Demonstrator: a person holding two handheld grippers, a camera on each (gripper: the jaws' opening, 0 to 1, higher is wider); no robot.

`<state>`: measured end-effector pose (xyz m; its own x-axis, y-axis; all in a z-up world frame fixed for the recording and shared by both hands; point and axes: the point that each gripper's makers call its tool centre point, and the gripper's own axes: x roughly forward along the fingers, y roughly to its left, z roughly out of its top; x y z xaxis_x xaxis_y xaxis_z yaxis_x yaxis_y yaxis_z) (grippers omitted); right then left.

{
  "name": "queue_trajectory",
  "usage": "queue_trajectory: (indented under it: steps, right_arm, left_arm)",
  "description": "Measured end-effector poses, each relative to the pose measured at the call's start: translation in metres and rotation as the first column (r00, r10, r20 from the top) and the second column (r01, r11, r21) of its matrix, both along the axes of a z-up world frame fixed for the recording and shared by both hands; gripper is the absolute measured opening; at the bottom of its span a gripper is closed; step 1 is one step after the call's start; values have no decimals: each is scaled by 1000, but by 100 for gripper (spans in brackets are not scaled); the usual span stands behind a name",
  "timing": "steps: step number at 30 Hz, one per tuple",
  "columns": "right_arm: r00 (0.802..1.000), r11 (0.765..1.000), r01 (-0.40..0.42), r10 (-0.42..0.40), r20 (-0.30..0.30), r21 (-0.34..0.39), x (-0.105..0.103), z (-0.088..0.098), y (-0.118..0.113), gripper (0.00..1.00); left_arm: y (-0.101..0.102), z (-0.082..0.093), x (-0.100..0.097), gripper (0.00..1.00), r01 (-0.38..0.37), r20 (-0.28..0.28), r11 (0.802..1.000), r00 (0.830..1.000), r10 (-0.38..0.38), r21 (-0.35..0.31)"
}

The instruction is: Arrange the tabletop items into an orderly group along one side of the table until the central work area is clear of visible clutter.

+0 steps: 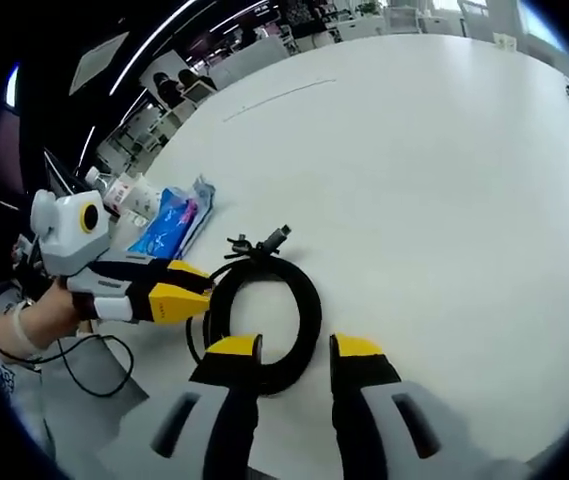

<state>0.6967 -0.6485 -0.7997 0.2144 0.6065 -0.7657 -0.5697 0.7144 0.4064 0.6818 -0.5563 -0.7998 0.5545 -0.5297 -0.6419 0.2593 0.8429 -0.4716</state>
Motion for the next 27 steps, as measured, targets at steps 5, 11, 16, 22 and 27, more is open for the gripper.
queue_trajectory:
  steps: [5,11,16,22,27]
  right_arm:
    - [999,1000,-25,26,44,-15,2,4,0,29]
    - [997,999,-34,35,70,-13,4,10,-3,33]
    - [996,999,-41,42,84,-12,5,14,-2,33]
    - [991,998,-65,67,116,-14,9,27,6,32]
    - [969,988,-149,138,203,43,17,44,25,31]
  left_arm:
    - [2,2,0,27,-4,6,1000,1000,4,2]
    - [2,13,-1,26,-8,25,1000,1000,8,-8]
    - [7,21,-2,26,-24,47,1000,999,24,-3]
    - [17,29,-8,26,-59,57,998,997,59,-8]
    - [27,34,-9,25,-96,58,995,994,97,-22]
